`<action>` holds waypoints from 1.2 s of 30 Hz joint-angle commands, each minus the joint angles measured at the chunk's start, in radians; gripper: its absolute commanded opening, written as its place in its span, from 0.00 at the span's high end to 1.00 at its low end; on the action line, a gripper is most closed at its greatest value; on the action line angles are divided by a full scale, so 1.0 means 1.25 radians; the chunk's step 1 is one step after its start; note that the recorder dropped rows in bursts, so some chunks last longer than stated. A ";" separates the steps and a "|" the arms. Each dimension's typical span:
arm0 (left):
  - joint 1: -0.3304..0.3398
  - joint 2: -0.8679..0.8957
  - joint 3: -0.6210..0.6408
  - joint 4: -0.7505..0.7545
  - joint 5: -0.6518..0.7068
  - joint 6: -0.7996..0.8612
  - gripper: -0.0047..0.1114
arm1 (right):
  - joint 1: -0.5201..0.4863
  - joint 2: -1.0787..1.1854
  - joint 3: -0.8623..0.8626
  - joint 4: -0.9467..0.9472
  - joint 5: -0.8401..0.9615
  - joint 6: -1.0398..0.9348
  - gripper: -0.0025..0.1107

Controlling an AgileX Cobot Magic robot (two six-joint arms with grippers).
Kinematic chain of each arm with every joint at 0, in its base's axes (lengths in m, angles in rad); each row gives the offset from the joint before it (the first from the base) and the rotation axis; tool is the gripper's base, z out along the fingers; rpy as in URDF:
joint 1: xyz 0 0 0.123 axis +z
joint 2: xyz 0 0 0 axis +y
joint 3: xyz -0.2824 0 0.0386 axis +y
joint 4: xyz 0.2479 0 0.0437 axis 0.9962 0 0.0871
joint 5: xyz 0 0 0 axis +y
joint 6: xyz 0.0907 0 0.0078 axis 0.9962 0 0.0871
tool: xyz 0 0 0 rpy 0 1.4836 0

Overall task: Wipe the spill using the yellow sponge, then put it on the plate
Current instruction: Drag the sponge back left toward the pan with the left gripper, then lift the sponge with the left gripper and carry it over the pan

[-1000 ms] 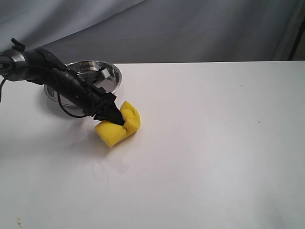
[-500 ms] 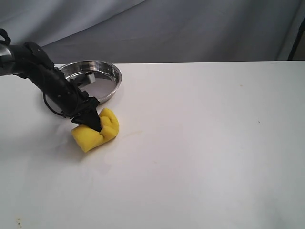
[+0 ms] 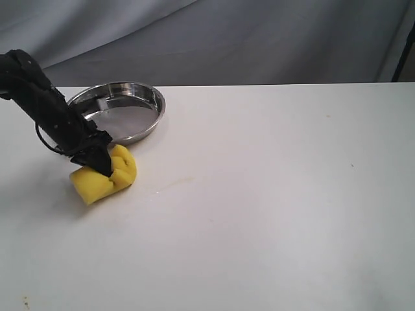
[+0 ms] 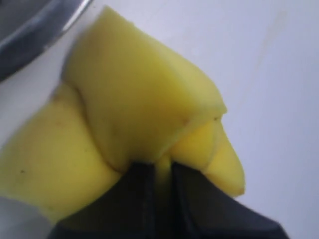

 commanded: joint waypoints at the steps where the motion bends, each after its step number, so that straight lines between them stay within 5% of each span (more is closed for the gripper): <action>1: 0.015 -0.049 0.010 0.111 -0.062 -0.013 0.96 | 0.001 -0.003 0.003 0.003 -0.001 -0.001 0.98; 18: 0.013 -0.226 0.010 0.012 -0.068 0.028 0.96 | 0.001 -0.003 0.003 0.003 -0.001 -0.001 0.98; 36: -0.021 -0.167 0.010 -0.213 -0.568 0.099 0.96 | 0.001 -0.003 0.003 0.003 -0.001 -0.001 0.98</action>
